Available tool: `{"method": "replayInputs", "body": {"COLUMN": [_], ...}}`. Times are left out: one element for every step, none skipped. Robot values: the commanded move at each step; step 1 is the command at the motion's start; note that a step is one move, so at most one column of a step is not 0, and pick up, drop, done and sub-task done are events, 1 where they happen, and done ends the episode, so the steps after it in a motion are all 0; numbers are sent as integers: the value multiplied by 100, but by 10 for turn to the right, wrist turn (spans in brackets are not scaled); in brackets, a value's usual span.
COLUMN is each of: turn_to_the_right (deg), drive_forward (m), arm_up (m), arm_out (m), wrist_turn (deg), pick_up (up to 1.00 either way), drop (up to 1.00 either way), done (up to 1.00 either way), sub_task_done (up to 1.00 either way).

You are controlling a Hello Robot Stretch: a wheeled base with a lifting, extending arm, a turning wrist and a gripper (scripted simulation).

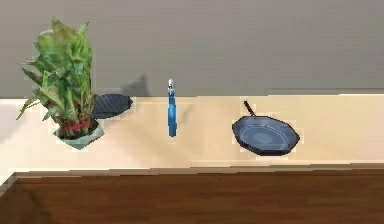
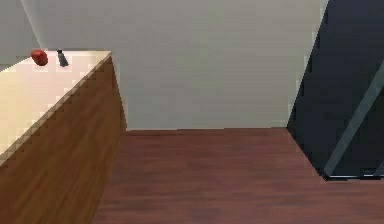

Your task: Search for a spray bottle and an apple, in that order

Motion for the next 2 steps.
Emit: {"method": "replayInputs", "body": {"turn_to_the_right": [450, 390], "drive_forward": [0, 0], "arm_up": [0, 0], "arm_out": [0, 0], "wrist_turn": [0, 0], "pick_up": [0, 0], "drop": [0, 0], "done": [0, 0], "sub_task_done": [0, 0]}}
